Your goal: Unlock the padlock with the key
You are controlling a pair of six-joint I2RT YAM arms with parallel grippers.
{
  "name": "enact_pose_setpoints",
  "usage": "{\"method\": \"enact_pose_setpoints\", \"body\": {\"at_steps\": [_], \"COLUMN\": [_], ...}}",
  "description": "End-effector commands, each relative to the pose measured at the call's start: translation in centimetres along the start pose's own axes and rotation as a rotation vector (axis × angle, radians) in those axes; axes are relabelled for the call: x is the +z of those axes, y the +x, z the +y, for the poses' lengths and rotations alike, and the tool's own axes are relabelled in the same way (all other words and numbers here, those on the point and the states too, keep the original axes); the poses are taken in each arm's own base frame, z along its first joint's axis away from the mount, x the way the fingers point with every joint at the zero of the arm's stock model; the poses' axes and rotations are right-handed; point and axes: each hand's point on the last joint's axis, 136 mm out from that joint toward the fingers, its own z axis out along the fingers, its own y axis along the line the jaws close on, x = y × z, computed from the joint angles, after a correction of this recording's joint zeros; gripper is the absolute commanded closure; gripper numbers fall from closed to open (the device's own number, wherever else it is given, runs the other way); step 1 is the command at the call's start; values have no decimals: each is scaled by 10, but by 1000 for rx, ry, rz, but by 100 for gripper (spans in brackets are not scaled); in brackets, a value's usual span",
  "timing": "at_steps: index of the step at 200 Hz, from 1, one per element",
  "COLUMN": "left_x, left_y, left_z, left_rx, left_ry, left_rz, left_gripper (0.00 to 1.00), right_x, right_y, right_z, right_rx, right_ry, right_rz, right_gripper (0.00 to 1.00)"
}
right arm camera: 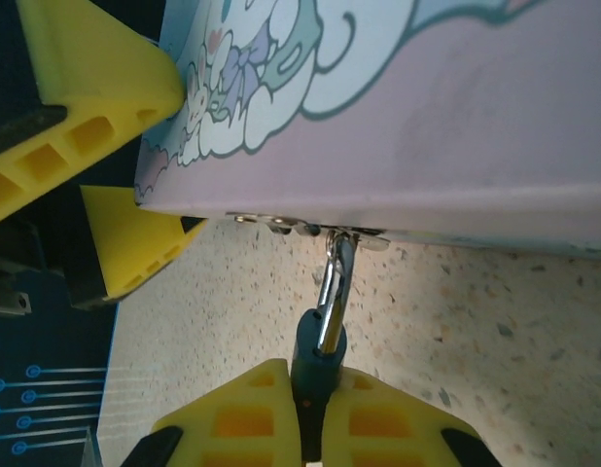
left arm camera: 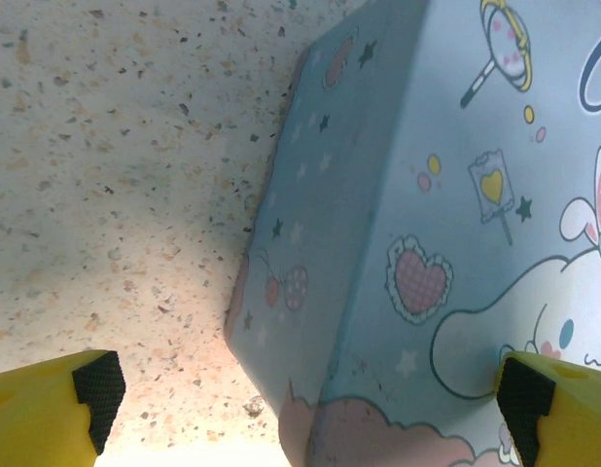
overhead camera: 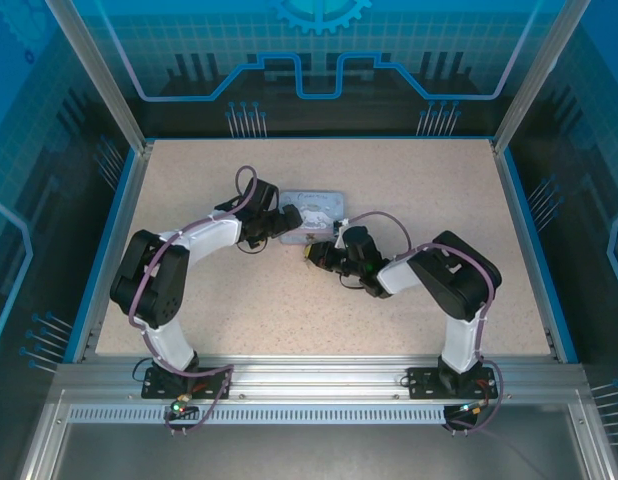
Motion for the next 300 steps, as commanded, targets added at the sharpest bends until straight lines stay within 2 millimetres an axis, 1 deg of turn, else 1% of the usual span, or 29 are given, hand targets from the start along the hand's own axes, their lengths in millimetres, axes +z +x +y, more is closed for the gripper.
{"method": "enact_pose_setpoints", "body": {"at_steps": [1, 22, 36, 52, 65, 83, 103, 118, 142, 156, 172, 191, 218, 244, 264, 300], "left_x": [16, 19, 20, 15, 6, -9, -23, -31, -34, -31, -29, -30, -34, -40, -42, -27], "left_y": [48, 52, 55, 52, 44, 31, 19, 8, -9, -11, -6, 5, 29, 49, 57, 62], "left_z": [34, 35, 36, 31, 24, 13, 0, -8, -16, -20, -23, -27, -31, -22, -19, -9], "left_rx": [-16, -29, -36, -33, -22, 1, 27, 48, 99, 112, 122, 155, 197, 218, 238, 256], "left_ry": [-88, -73, -67, -48, -30, -8, 11, 16, -15, -15, -4, 7, 7, -39, -71, -147], "left_rz": [174, 192, 199, 187, 164, 127, 101, 71, 45, 53, 66, 68, 88, 73, 55, 81], "left_gripper": [1, 1, 1, 1, 1, 1, 1, 1, 1, 1, 1, 1, 1, 1, 1, 1], "right_x": [3, 0, -1, -4, -10, -20, -35, -49, -66, -71, -72, -70, -70, -74, -77, -81], "right_y": [46, 48, 49, 49, 49, 48, 43, 36, 18, 10, 5, 3, 3, 0, -4, -11], "right_z": [-59, -72, -76, -76, -79, -75, -75, -80, -86, -86, -84, -82, -81, -79, -76, -69], "right_rx": [245, 268, 273, 258, 241, 192, 124, 90, 68, 78, 80, 85, 85, 71, 58, 36], "right_ry": [177, 208, 216, 211, 226, 226, 260, 301, 325, 315, 302, 288, 274, 261, 242, 198], "right_rz": [108, 88, 86, 101, 130, 204, 296, 345, 339, 322, 306, 292, 287, 285, 283, 280], "right_gripper": [100, 100, 100, 100, 100, 100, 100, 100, 100, 100, 100, 100, 100, 100, 100, 100]}}
